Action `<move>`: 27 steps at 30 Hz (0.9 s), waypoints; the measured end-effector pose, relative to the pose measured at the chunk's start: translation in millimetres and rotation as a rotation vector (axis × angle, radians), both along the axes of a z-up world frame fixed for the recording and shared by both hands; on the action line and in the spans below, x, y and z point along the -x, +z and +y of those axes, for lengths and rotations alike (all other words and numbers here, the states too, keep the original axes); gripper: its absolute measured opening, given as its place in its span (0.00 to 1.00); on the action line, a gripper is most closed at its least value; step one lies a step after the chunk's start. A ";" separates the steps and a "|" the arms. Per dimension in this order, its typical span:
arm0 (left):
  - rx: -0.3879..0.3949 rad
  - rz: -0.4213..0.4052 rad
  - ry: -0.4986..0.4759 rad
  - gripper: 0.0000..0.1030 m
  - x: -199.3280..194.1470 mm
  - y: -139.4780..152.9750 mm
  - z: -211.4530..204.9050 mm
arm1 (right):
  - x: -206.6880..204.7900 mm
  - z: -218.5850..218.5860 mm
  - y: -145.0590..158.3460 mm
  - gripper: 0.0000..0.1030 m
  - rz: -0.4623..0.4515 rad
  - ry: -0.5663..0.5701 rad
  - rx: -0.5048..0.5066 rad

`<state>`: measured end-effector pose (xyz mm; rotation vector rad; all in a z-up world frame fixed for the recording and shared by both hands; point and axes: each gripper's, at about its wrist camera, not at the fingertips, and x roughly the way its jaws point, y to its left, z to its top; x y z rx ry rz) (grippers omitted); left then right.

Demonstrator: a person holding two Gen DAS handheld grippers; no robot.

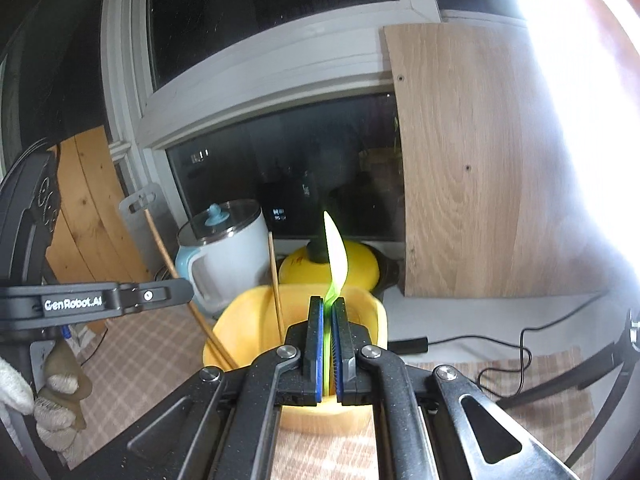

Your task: Organize utensils

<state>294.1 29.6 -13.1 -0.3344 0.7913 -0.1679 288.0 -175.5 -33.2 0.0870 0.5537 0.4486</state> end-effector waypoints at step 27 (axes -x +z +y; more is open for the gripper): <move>-0.031 -0.087 0.028 0.35 73.7 23.5 15.2 | 63.8 -45.8 5.8 0.86 0.005 0.053 -0.034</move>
